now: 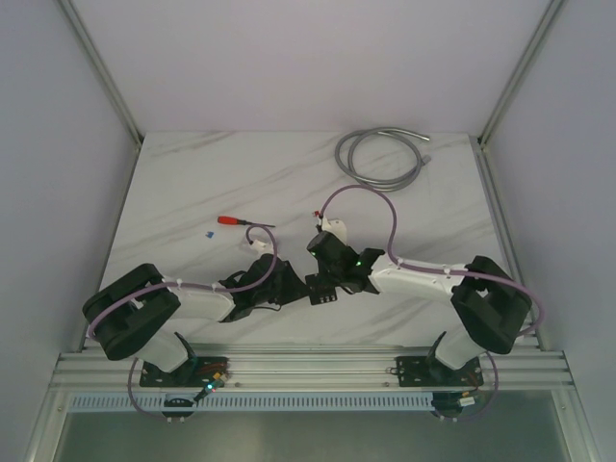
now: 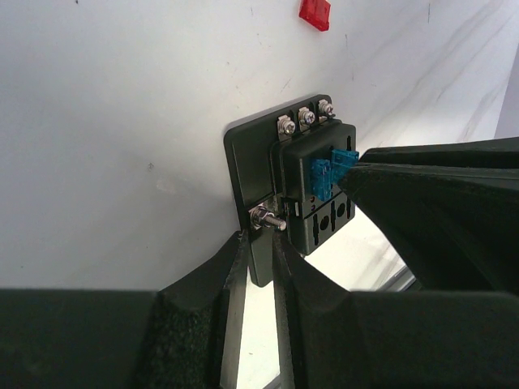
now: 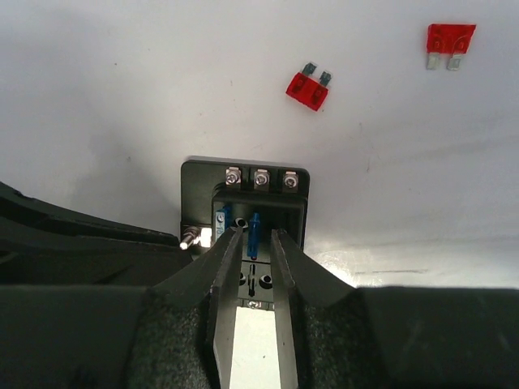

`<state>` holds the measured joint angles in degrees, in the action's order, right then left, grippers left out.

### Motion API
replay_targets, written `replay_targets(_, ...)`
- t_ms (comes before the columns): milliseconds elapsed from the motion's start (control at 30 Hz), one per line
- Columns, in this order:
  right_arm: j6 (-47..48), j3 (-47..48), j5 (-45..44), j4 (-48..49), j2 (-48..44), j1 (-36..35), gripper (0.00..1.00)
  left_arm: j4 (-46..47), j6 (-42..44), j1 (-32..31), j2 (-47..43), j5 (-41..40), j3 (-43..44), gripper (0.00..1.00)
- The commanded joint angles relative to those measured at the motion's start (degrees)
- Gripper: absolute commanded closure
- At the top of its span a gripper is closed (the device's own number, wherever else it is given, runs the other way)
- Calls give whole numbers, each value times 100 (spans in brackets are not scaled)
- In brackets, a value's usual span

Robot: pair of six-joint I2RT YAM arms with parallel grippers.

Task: Snap on the fuse box
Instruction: Install the fuse at the fuse box base.

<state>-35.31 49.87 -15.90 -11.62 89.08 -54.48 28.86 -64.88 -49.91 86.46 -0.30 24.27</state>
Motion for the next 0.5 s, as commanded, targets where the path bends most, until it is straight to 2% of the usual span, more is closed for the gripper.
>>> replay_targets(0,59,92,-226,-104,-223,1,73,-127,-53,-26,-69,-111,20,72)
replay_targets(467,165,257,-73,-206,160,0,84,-145,-33,-36,-34,-103,63,72)
